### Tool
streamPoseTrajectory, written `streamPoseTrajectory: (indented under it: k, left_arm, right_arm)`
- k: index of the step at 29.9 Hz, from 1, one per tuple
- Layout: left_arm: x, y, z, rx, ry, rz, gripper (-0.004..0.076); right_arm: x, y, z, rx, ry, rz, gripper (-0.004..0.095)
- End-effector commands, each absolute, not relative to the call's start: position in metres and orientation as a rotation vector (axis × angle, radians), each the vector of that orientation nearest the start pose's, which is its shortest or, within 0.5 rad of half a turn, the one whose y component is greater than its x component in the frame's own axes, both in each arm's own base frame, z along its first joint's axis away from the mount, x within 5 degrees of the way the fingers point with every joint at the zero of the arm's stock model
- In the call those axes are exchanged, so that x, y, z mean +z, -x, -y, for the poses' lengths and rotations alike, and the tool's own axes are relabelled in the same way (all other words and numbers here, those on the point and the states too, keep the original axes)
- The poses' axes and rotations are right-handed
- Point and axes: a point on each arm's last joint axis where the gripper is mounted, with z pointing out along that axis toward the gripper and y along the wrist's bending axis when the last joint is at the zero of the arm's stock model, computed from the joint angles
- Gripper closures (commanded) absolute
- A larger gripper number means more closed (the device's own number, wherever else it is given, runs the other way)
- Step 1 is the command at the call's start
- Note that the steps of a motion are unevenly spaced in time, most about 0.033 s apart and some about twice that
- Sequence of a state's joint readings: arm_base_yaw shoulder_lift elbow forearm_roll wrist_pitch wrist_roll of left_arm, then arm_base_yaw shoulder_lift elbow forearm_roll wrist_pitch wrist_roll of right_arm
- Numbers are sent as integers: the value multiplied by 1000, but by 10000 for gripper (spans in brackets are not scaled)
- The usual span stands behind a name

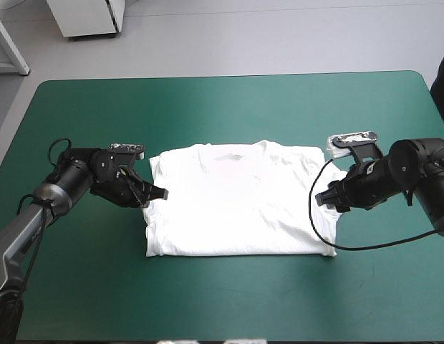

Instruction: Fold the cloth

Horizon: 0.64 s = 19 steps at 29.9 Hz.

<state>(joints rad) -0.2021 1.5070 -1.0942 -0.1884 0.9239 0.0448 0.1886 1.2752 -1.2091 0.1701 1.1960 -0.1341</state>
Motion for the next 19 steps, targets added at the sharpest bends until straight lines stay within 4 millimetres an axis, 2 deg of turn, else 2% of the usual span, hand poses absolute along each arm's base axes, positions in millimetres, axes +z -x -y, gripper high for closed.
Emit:
streamPoseTrajectory:
  k: [1, 4, 9, 14, 19]
  left_arm:
    - [301, -278, 86, -435, -241, -2673, 734]
    - [302, -276, 99, -478, -279, -2656, 734]
    - [281, -286, 122, -446, -361, -2658, 734]
    - [248, -301, 128, -406, -369, -2742, 733]
    - [233, -306, 131, -402, -396, -2777, 714]
  right_arm:
    - [365, -230, -58, 256, 390, -2632, 391]
    - [365, -230, -58, 249, 393, -2630, 391]
    - [365, -230, -58, 244, 393, -2630, 391]
    - [365, -230, -57, 239, 394, -2630, 391]
    - [365, -232, -54, 175, 399, -2618, 391]
